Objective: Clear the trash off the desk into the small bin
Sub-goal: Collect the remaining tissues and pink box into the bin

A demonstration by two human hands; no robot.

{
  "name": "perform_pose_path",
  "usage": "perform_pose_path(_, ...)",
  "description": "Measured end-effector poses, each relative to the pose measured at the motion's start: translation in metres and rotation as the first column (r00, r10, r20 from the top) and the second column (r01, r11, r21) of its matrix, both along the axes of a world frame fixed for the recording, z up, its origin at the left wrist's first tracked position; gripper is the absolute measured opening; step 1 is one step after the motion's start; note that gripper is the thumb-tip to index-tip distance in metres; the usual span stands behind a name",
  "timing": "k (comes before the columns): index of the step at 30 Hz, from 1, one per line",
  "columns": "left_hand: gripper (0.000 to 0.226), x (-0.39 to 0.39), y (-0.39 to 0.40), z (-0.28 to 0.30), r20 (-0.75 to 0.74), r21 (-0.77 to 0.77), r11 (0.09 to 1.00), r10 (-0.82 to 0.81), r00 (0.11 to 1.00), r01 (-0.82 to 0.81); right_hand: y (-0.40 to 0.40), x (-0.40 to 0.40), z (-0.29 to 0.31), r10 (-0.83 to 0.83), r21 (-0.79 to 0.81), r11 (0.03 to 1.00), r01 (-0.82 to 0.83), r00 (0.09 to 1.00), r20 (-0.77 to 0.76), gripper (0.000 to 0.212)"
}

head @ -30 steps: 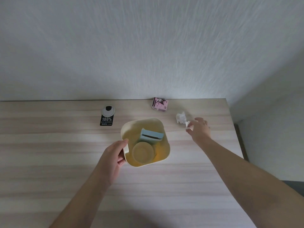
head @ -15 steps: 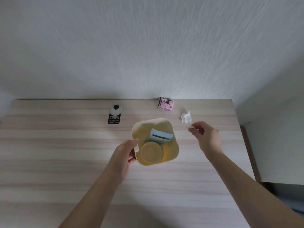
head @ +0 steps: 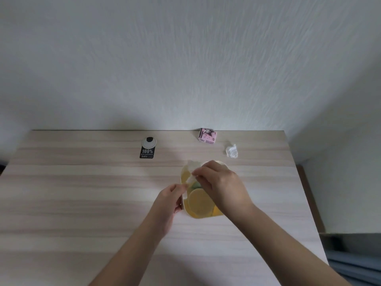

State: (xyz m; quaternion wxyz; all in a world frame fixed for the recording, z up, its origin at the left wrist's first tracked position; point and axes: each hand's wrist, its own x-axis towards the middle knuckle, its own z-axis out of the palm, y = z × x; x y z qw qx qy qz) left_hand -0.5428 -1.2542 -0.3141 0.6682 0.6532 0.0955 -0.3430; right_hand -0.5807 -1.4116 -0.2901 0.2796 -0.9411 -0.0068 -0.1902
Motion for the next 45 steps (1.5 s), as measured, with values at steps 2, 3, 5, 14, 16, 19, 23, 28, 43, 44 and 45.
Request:
perform_pose_path(2, 0.025, -0.003, 0.001, 0.002, -0.001, -0.001, 1.000, -0.004, 1.000, 0.004, 0.005, 0.003, -0.004, 0.015, -0.142, 0.990, -0.018, 1.000, -0.019, 0.011)
perform_pose_path(3, 0.024, -0.004, 0.001, 0.003, 0.002, -0.005, 1.000, -0.005, 1.000, 0.005, 0.006, 0.004, -0.007, 0.023, -0.198, 0.980, -0.028, 0.999, -0.027, 0.015)
perform_pose_path(5, 0.023, -0.006, 0.004, 0.002, -0.002, -0.017, 1.000, -0.004, 1.000, 0.004, 0.008, 0.005, -0.009, 0.023, -0.261, 0.965, -0.034, 0.999, -0.048, 0.021)
perform_pose_path(14, 0.032, -0.015, 0.015, 0.006, -0.061, -0.032, 0.999, 0.024, 0.998, -0.026, -0.003, -0.008, 0.008, -0.072, -0.184, 0.979, 0.086, 0.994, 0.080, 0.026)
perform_pose_path(16, 0.034, -0.015, 0.017, 0.004, -0.064, -0.040, 0.999, 0.021, 0.998, -0.023, -0.013, -0.011, 0.011, -0.107, -0.138, 0.983, 0.119, 0.990, 0.093, 0.021)
perform_pose_path(19, 0.033, -0.015, 0.020, 0.003, -0.060, -0.045, 0.999, 0.007, 0.998, -0.009, -0.032, -0.010, 0.002, -0.159, -0.104, 0.981, 0.162, 0.987, 0.037, 0.016)
perform_pose_path(23, 0.031, -0.012, 0.018, 0.006, -0.044, -0.052, 0.999, 0.004, 0.999, -0.007, -0.058, -0.003, -0.017, -0.175, -0.127, 0.978, 0.163, 0.980, -0.092, 0.015)
perform_pose_path(28, 0.031, -0.006, 0.017, 0.016, 0.027, -0.042, 0.999, 0.012, 1.000, -0.011, -0.094, 0.007, -0.025, -0.282, -0.121, 0.957, 0.262, 0.941, -0.188, 0.018)
perform_pose_path(43, 0.044, 0.043, 0.031, 0.009, 0.038, -0.151, 0.985, 0.095, 0.995, -0.088, -0.130, 0.099, -0.111, -0.289, -0.272, 0.953, 0.129, 0.650, -0.703, 0.049)
perform_pose_path(44, 0.045, 0.047, 0.031, 0.007, 0.034, -0.145, 0.984, 0.107, 0.994, -0.101, -0.132, 0.104, -0.117, -0.300, -0.282, 0.950, 0.133, 0.635, -0.712, 0.053)
perform_pose_path(45, 0.045, 0.051, 0.032, 0.005, 0.029, -0.143, 0.984, 0.116, 0.993, -0.110, -0.132, 0.108, -0.123, -0.313, -0.287, 0.947, 0.144, 0.617, -0.722, 0.055)
